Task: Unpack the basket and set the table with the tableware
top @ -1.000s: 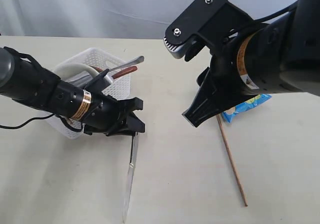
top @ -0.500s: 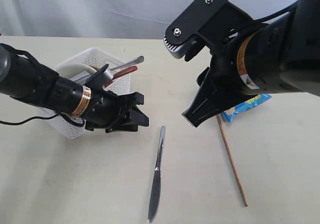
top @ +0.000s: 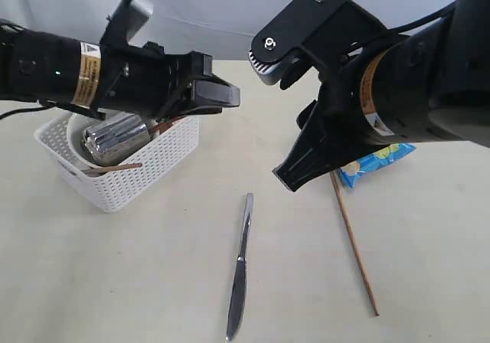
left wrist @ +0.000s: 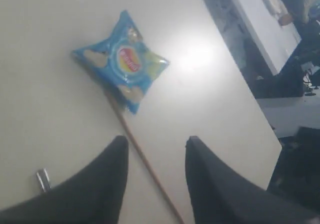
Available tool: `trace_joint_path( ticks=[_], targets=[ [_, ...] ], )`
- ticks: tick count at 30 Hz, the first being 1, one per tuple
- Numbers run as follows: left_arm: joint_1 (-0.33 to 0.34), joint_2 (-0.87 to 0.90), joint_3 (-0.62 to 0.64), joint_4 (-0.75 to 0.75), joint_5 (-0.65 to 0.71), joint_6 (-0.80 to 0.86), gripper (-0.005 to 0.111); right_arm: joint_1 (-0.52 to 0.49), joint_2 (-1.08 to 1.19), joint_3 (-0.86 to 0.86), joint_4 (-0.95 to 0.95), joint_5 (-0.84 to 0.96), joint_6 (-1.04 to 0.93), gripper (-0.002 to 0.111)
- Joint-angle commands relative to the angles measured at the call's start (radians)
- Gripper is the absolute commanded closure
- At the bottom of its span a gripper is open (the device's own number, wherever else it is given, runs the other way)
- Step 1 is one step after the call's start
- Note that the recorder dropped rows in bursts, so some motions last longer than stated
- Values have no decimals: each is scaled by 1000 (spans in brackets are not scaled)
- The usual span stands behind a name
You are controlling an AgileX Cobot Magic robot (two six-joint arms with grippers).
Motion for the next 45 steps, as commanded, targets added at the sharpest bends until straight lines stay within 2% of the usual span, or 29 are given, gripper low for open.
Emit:
trace_joint_path(
  ticks=[1,3,6,9,13,17,20,28,32,39,45],
  targets=[
    [35,-136,-4,96,-10,97,70,-7,-7,0,-9,-7,22,68],
    [97,-201,-4,182,-10,120,70,-7,-7,0,-38,-5,53,68],
    [226,-276,43,182,-39,206,70,-7,-7,0,-64,-16,89,68],
    [314,-322,128,182,-168,453,70,-7,-7,-1,-64,-41,46,68],
    [329,-341,219,182,-150,709,70,-7,-7,-1,-64,-49,29,68],
    [329,-339,336,182,-51,1103,70,-7,-7,-1,-64,-54,27,68],
    [329,-339,394,182,-31,1363,68,-7,-7,-1,-64,-56,27,68],
    [329,-327,401,179,5,1381,54,-7,-7,-1,-64,-79,23,68],
    [329,-285,401,169,-9,1391,54,-7,-7,-1,-61,-95,23,68],
    [329,-176,401,62,-61,1523,54,-7,-7,-1,-52,-97,4,68],
    [329,-106,368,47,-78,1527,54,-7,-7,-1,-52,-97,4,68]
  ],
)
